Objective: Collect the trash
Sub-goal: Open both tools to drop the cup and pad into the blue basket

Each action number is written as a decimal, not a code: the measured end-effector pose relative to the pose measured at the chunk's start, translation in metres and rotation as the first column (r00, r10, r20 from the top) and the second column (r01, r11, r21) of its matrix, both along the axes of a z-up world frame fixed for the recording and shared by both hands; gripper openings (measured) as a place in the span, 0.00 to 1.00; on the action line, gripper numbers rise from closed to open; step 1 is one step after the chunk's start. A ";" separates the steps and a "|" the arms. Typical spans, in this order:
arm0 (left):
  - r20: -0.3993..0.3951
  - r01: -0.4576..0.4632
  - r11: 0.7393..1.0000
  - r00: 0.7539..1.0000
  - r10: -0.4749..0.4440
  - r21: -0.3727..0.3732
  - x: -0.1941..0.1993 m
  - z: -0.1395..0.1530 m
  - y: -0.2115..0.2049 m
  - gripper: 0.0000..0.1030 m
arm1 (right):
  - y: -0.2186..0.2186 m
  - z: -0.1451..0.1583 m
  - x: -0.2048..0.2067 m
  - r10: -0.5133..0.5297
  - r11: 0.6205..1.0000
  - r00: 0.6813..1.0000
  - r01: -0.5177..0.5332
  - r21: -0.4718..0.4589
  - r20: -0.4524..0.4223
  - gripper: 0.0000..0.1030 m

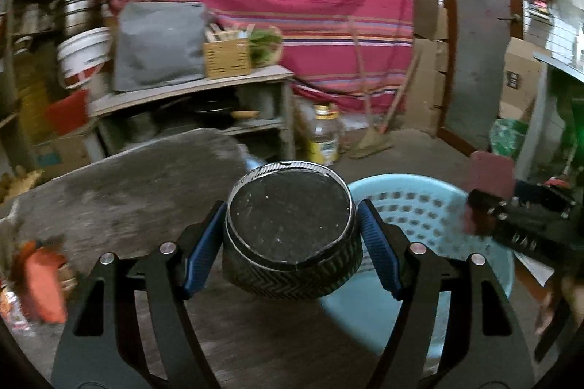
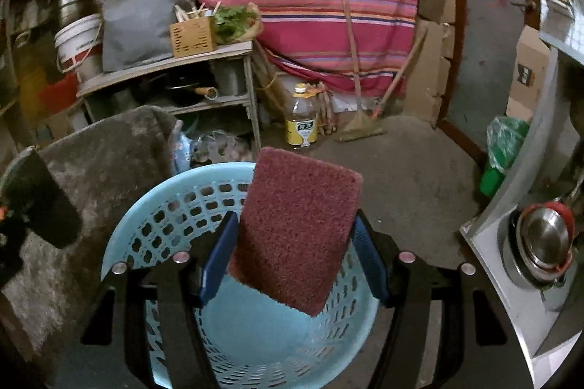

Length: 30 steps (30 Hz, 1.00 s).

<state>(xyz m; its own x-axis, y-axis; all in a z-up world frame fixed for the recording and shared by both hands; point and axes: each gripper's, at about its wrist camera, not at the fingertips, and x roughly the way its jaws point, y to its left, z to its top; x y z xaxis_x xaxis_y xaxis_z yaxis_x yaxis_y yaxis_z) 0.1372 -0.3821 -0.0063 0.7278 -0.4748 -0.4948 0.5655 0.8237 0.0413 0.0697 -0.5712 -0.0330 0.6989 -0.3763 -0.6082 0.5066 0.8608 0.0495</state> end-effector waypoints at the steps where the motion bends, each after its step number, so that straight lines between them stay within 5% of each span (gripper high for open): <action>1: 0.001 0.021 1.000 1.000 -0.021 0.005 -0.002 -0.001 -0.014 0.69 | -0.003 0.000 -0.001 -0.006 1.000 1.000 0.006 0.003 0.003 0.61; 10: -0.031 0.083 0.996 0.996 -0.081 0.045 0.005 -0.014 -0.060 0.71 | -0.014 -0.007 -0.005 -0.041 0.999 0.999 0.041 0.021 -0.009 0.61; 15: -0.026 0.067 0.996 0.998 -0.065 0.052 0.009 -0.015 -0.058 0.86 | -0.013 -0.008 -0.004 -0.036 0.999 0.999 0.036 0.024 -0.009 0.61; 25: 0.004 -0.057 0.998 0.998 0.057 0.010 0.017 0.006 0.020 0.93 | 0.010 -0.020 0.026 0.017 0.998 0.998 -0.014 0.054 -0.053 0.62; 30: 0.040 -0.131 0.991 0.991 0.130 0.007 0.020 0.018 0.076 0.95 | 0.024 -0.019 0.036 -0.026 0.999 0.998 0.028 0.042 -0.059 0.84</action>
